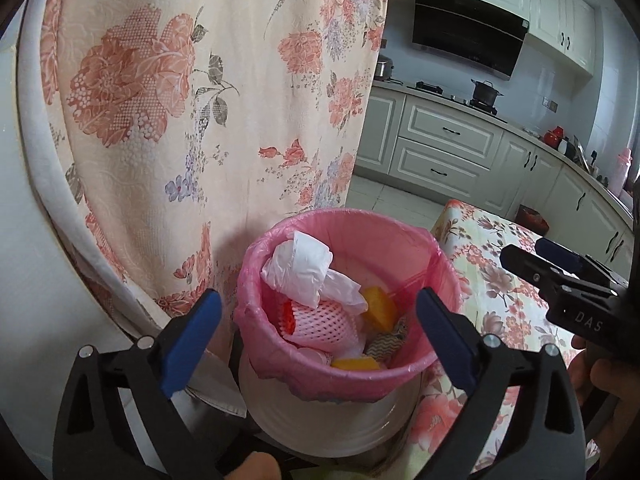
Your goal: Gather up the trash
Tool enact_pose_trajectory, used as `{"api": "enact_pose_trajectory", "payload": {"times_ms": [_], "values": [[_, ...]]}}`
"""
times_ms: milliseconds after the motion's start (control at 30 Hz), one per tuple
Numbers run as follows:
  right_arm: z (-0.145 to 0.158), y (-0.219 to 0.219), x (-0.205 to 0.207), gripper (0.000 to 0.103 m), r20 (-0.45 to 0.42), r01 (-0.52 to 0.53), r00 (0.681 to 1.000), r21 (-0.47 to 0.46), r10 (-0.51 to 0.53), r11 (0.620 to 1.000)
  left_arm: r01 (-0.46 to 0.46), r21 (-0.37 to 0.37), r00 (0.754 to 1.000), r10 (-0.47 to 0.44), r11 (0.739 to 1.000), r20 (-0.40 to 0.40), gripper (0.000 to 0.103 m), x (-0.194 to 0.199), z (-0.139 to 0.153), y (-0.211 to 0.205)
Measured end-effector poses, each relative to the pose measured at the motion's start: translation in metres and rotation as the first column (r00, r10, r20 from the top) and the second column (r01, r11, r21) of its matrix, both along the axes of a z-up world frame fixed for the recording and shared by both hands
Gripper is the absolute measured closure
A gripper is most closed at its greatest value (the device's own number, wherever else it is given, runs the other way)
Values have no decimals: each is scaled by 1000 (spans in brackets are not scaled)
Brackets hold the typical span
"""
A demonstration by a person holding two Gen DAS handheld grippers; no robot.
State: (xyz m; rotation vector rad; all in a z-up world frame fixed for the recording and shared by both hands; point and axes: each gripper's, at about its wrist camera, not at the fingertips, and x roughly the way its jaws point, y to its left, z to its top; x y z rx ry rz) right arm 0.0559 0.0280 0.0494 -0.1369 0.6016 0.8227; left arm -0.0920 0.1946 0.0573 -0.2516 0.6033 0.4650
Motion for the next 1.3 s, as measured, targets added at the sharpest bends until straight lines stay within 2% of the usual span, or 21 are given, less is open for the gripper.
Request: {"api": "enact_pose_trajectory", "payload": {"times_ms": [200,333,1300], "values": [[-1,-12,-19,19,15,-4,1000,0,4,1000,27,-16,999,-28,1000,-30,5,-11,-5,-7],[-4,-15,-26,19,15,-4,1000,-17,4,1000,-1,-27,999,0,1000,-51,5,-15,-14,-1],[-4,-10,-32,19,18,-28,999,-26,28,999,6,-34,999,-8,999,-45,5,-13,-15,-2]]}}
